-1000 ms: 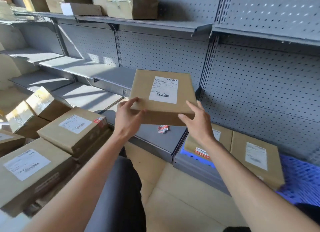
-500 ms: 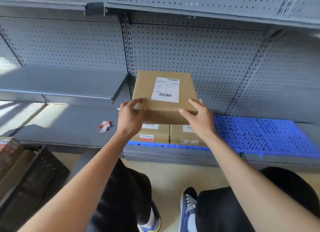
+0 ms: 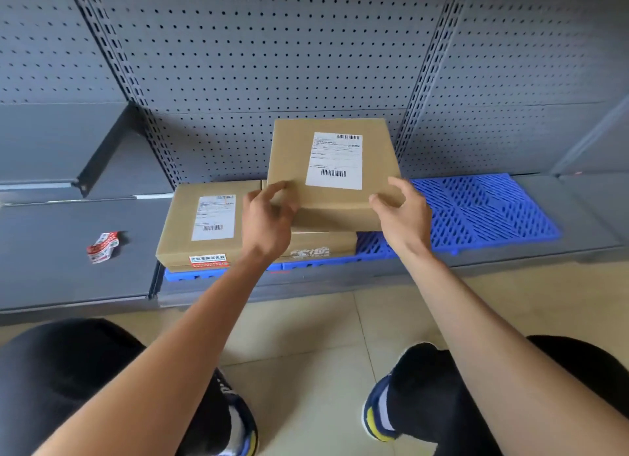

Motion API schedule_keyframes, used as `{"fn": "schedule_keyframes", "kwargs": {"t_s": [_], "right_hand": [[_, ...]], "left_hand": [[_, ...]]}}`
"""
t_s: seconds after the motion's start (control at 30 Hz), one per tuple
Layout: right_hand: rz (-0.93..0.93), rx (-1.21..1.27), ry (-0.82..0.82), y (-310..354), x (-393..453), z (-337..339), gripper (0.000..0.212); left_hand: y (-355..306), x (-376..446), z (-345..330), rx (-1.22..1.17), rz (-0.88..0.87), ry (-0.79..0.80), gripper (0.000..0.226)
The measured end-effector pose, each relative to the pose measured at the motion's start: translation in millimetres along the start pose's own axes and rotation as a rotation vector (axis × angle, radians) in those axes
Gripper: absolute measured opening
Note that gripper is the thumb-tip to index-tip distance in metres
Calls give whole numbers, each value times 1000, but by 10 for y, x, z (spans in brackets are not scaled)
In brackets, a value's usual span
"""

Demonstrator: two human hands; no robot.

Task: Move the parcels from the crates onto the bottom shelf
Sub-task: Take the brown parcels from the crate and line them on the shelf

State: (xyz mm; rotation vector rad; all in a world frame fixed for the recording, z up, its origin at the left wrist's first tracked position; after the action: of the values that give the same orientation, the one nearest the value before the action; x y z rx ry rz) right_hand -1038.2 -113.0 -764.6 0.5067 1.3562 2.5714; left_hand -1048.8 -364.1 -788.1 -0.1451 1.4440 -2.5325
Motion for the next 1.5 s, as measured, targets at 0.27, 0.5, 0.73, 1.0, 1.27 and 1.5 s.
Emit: {"fn": "schedule_keyframes", "kwargs": {"t_s": [0.27,0.5,0.73,1.0,1.27,1.5], "right_hand": [[-6,-86,178,-900,400,38,74],[-16,-87,85,-1581,807,337,64],[-6,-69,65,-2198,1026,399,61],[-49,-40,104,-2701,1134,248,57],[-25,-45,200,-3069,1081,76,42],[294,-457,159,-2789,1041,-179,46]], "left_hand": [[-39,337,-1002,-11,16,94,43],[-120,414,-1762,55,-40,169,46],[68,515,-2320,245,-114,260,57],[329,577,-2604,475,-120,233,65],[532,611,-2663,570,-236,230,49],[606,583,-2645,653,-377,193,51]]}}
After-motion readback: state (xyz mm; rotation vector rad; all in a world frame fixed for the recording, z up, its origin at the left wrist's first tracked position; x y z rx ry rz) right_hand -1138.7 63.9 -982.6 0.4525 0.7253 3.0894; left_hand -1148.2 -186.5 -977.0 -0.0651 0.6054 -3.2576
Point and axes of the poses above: each hand's wrist, its own x-axis towards the middle knuckle, its own z-axis out of the back of the hand, y = z × x, the point moved 5 cm from there along x, towards the middle knuckle, and after that the axes turned 7 degrees about z, right-handed, at the moved point
